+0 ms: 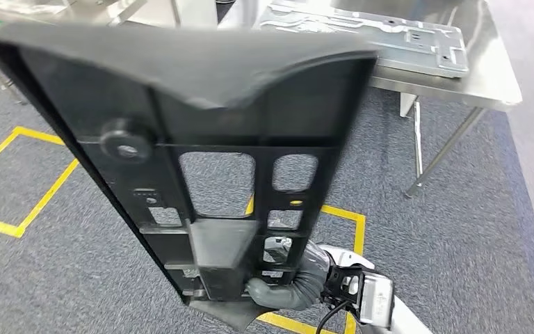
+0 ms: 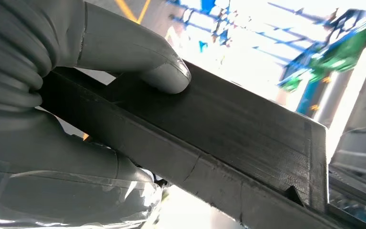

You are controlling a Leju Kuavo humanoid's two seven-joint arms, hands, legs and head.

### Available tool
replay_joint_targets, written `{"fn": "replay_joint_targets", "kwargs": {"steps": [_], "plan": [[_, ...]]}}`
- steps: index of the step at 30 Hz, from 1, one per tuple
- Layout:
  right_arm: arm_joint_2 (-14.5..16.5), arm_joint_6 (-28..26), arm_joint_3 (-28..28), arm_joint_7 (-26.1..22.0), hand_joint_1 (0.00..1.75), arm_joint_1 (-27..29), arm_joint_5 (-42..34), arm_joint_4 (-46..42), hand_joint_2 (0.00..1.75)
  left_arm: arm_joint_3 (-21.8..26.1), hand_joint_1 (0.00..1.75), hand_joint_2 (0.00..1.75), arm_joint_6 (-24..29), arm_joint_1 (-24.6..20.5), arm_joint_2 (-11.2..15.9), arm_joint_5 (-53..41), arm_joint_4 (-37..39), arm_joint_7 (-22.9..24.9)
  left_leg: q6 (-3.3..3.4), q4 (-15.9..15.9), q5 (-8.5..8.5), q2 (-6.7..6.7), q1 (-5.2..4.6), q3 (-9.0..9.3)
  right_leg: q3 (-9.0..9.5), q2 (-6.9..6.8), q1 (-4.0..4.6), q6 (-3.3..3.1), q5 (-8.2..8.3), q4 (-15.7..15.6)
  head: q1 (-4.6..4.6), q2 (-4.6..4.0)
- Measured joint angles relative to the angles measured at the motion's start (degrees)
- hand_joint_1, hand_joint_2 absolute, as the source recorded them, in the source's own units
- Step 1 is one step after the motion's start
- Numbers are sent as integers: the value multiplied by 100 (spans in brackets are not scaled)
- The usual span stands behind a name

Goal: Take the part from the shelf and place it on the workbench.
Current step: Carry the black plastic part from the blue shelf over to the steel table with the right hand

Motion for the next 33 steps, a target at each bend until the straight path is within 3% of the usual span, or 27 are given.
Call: {"fn": "replay_joint_targets", "kwargs": {"steps": [2, 4, 6, 7, 9, 11, 13, 15, 17, 19, 21, 22, 23, 25, 27, 29, 31, 33], "plan": [[-16, -58, 17, 21, 169, -43, 100, 59, 175, 9, 0, 0, -1, -15, -14, -4, 1, 0, -43, 191, -143, -184, 10, -55, 45, 120, -42, -69, 38, -74, -4, 0], [-27, -121, 38, 60, 169, -105, 209, 132, 175, 38, 0, 0, -1, -4, -21, -4, 2, 0, -61, 806, -458, -467, 20, -346, 68, 240, -58, -116, 54, -105, -9, 0], [-47, -155, 54, 77, 169, -131, 276, 239, 175, 72, 0, 0, 0, 18, -26, -2, 2, 0, -76, 1438, -652, -556, 21, -702, 69, 383, -52, -131, 48, -93, -11, 0], [-62, -159, 59, 67, 169, -136, 288, 296, 175, 83, 0, 0, 0, 24, -30, -1, 2, -1, -83, 1521, -594, -566, 23, -784, 69, 461, -52, -129, 41, -79, -11, 0], [-88, -165, 69, 21, 169, -162, 292, 390, 175, 99, 0, 0, -1, 27, -38, 3, 2, -8, -90, 1070, -192, -621, 36, -656, 70, 614, -62, -103, 12, -27, -11, 0], [-106, -176, 81, -29, 169, -202, 290, 457, 175, 123, 0, 0, -6, 27, -45, 4, 2, -21, -71, 424, 100, -857, 66, -402, 39, 748, -65, -52, -33, 54, -9, 0], [-118, -189, 99, -48, 169, -232, 283, 501, 175, 148, 0, 0, -13, 25, -55, 2, 2, -38, -17, 175, 131, -998, 68, -302, -14, 864, -69, 18, -40, 97, -6, 0], [-131, -198, 114, -51, 169, -242, 270, 520, 175, 157, 0, 0, -27, 9, -73, -3, 2, -58, 60, 141, 154, -900, 55, -289, -44, 948, -85, 86, -22, 88, -6, 0], [-142, -196, 123, -64, 169, -261, 247, 525, 175, 166, 0, 0, -50, -9, -95, -11, 1, -67, 141, 90, 177, -782, 65, -259, -118, 749, -78, 144, -113, 235, 12, 0], [-149, -189, 132, -107, 169, -283, 217, 522, 175, 185, 0, 0, -87, -3, -104, -37, 1, -68, 197, 59, 179, -667, 60, -237, -398, 416, -82, 195, -403, 793, 38, 0], [-157, -186, 137, -147, 169, -282, 201, 511, 175, 200, 0, 0, -124, 9, -104, -62, 2, -68, 214, 58, 167, -570, 45, -236, -754, 291, -114, 230, -663, 1468, 45, 0], [-162, -188, 138, -154, 169, -276, 200, 503, 175, 203, 0, 0, -133, 8, -104, -68, 2, -67, 213, 59, 160, -530, 42, -233, -830, 274, -125, 239, -660, 1602, 47, 0], [-167, -189, 139, -154, 169, -274, 200, 489, 175, 205, 0, 0, -140, 4, -105, -71, 2, -64, 206, 59, 154, -499, 41, -224, -793, 264, -132, 238, -552, 1523, 47, 0], [-175, -189, 138, -154, 169, -277, 200, 441, 175, 209, 0, 0, -166, -8, -108, -75, 2, -55, 182, 58, 136, -460, 41, -192, -422, 227, -126, 199, -172, 807, 48, 0], [-180, -191, 135, -153, 169, -286, 200, 379, 175, 216, 0, 0, -199, -19, -116, -81, 2, -49, 137, 54, 117, -443, 27, -171, -89, 172, -80, 135, 18, 172, 47, 0], [-184, -196, 130, -151, 169, -291, 200, 337, 175, 231, 0, 0, -217, -25, -124, -88, 2, -42, 72, 32, 107, -427, 18, -154, -23, 165, -36, 84, 2, 34, 45, 0], [-188, -198, 126, -150, 169, -290, 201, 307, 175, 240, 0, 0, -221, -30, -123, -91, 2, -36, 3, 28, 84, -421, 23, -123, 13, 196, -52, 24, 19, -27, 44, 0], [-188, -202, 124, -153, 169, -298, 205, 283, 175, 242, 0, 0, -229, -33, -124, -100, 2, -37, -33, 275, -68, -470, 26, -218, 78, 218, -81, -51, 31, -106, 38, 0]]}}
